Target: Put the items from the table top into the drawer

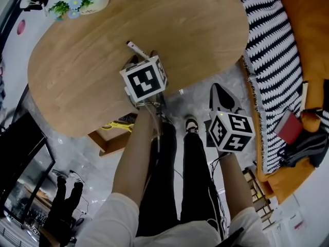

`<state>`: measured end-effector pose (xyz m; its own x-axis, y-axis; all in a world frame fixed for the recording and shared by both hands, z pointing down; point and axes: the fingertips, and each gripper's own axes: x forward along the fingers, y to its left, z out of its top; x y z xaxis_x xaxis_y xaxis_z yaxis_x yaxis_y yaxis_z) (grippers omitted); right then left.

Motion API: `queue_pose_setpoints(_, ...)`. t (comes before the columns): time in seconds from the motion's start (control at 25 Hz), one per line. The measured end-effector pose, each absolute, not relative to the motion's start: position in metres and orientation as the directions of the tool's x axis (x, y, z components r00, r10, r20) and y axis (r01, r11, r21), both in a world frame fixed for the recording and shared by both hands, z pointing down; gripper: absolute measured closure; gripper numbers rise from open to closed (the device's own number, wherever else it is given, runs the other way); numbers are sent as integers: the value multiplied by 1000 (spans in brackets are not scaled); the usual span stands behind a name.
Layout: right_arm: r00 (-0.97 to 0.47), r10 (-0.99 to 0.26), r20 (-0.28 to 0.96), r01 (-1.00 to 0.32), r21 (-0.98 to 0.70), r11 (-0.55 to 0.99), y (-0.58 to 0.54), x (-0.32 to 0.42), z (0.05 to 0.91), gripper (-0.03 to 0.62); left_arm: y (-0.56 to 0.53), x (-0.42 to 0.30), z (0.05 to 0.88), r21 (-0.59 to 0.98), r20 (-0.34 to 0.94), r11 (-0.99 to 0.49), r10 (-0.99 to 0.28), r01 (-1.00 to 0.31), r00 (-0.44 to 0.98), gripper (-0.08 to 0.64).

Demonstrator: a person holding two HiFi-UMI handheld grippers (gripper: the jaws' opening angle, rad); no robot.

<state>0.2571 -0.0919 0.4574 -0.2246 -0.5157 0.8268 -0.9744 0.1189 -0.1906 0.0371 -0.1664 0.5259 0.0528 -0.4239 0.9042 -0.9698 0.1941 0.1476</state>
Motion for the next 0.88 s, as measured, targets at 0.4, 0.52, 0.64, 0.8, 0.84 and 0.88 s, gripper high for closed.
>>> queue_pose_setpoints(0.4, -229, -509, 830, -973, -185, 137, -91, 255, 458, 600, -157, 17, 527, 87, 908, 212, -418, -973, -10, 499)
queue_pose_setpoints(0.52, -241, -508, 827, -970, -186, 156, -92, 251, 458, 600, -149, 14, 522, 96, 907, 221, -421, -971, -7, 499)
queue_pose_setpoints(0.64, -254, -504, 826, -965, -182, 188, -90, 246, 455, 600, -143, 6, 514, 92, 898, 228, -439, -969, -18, 499)
queue_pose_setpoints(0.8, -276, -495, 824, -955, -175, 240, -87, 235, 451, 600, -128, -5, 504, 106, 887, 250, -462, -962, -23, 499)
queue_pose_setpoints(0.84, -282, -491, 824, -951, -174, 255, -86, 231, 451, 600, -122, -8, 501, 107, 885, 256, -465, -961, -25, 499)
queue_pose_setpoints(0.88, -289, -488, 824, -947, -174, 269, -85, 227, 451, 600, -116, -10, 499, 110, 884, 260, -467, -959, -26, 499)
